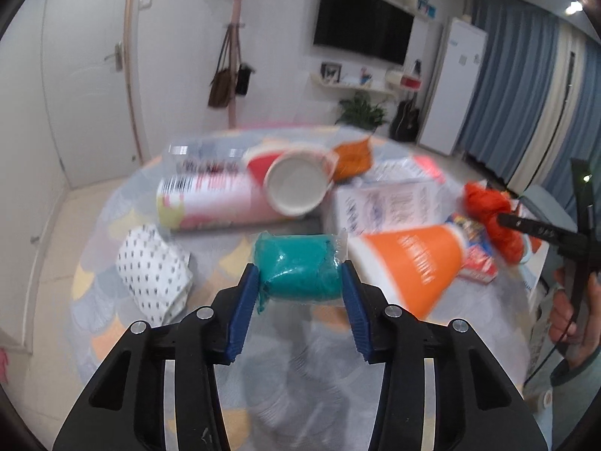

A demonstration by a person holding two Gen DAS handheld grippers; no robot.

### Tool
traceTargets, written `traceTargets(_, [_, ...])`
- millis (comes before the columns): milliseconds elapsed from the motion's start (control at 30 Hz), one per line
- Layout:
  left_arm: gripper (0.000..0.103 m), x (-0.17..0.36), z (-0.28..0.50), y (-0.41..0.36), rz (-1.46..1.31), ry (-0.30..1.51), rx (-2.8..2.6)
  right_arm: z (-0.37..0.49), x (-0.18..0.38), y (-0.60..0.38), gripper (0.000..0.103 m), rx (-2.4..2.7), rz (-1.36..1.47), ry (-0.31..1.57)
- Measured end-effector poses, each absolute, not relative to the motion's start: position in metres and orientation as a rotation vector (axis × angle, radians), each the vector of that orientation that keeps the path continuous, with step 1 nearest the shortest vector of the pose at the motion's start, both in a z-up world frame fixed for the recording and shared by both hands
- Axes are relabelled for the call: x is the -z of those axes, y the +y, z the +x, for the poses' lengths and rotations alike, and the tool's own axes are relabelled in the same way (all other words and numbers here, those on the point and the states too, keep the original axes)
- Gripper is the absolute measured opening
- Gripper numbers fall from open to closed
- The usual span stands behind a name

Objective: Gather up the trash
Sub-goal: 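Grasp the teal plastic bag with the left tool while the right tool grasps the red plastic bag, then carry the teal bag and red bag over the blue basket with both tools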

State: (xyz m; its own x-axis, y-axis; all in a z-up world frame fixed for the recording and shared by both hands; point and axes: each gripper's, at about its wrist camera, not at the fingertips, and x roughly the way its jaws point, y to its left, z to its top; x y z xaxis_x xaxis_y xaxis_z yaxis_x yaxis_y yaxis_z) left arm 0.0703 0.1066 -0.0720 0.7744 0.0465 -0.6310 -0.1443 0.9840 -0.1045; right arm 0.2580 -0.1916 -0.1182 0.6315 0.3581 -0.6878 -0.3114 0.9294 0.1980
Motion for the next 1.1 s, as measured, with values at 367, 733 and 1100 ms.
traceTargets(367, [0.043, 0.028, 0.08, 0.062, -0.103, 0.564, -0.01, 0.239, 0.082, -0.199, 0.002, -0.419, 0.034, 0.684])
traceTargets(733, [0.043, 0.02, 0.092, 0.033, -0.095, 0.556, 0.066, 0.264, 0.086, -0.195, 0.077, -0.376, 0.022, 0.714])
traceTargets(1100, [0.043, -0.007, 0.108, -0.019, -0.023, 0.499, 0.173, 0.307, 0.125, -0.196, 0.076, -0.32, 0.044, 0.872])
